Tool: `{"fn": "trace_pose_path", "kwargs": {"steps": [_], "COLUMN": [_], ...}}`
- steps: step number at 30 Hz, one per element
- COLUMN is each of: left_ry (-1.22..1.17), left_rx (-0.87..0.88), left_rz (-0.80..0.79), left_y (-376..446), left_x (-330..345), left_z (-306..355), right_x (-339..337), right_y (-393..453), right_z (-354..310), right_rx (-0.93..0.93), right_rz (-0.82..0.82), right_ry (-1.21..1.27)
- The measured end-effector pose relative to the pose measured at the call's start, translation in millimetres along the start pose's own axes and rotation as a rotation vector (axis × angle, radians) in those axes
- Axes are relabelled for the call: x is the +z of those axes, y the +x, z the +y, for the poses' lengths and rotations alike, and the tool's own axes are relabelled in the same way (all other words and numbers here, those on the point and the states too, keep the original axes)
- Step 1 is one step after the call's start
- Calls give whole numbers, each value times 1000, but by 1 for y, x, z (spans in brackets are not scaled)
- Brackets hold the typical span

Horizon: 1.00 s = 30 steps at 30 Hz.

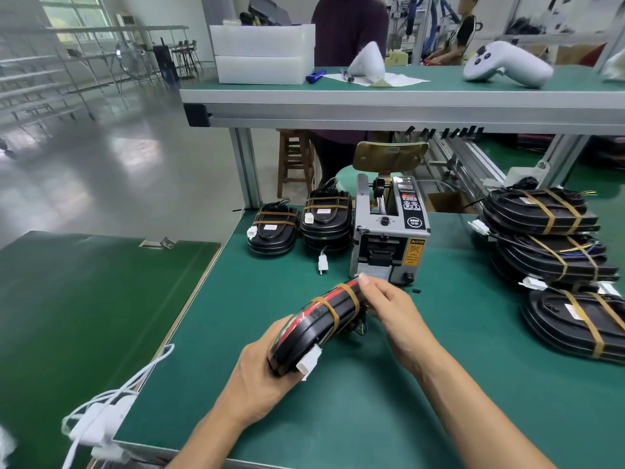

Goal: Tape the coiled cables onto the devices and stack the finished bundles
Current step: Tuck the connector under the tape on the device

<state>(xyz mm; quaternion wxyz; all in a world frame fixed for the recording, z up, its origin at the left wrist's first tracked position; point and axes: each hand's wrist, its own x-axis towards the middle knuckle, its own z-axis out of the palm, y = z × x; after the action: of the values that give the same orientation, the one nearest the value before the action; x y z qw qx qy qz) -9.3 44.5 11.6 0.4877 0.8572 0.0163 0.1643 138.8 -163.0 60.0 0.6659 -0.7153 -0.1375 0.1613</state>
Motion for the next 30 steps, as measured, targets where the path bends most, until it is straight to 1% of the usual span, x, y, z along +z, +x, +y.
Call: {"fn": "trace_pose_path", "kwargs": {"steps": [3, 5, 11, 17, 20, 24, 28, 30], "left_ry": [5, 5, -8, 41, -11, -97, -133, -175], "left_rx": [-2, -7, -12, -44, -37, -39, -30, -24], "left_rz": [-21, -27, -59, -92, -101, -114, -87, -59], "left_y": [1, 1, 1, 1, 0, -2, -3, -3], "left_x": [1, 1, 2, 2, 0, -2, -2, -1], "left_z": [-1, -3, -8, -6, -1, 1, -1, -1], "right_x": [4, 4, 4, 9, 11, 16, 18, 20], "right_y": [-7, -8, -13, -18, -20, -20, -18, -19], "right_z": [1, -1, -11, -31, -37, -42, -44, -46], "right_rx": [-7, -12, -109, -190, -238, -309, -337, -387], "right_rz": [-117, -148, -85, -42, -34, 18, 70, 91], "right_ry": [-29, -54, -132, -338, -438, -535, -590, -649]}}
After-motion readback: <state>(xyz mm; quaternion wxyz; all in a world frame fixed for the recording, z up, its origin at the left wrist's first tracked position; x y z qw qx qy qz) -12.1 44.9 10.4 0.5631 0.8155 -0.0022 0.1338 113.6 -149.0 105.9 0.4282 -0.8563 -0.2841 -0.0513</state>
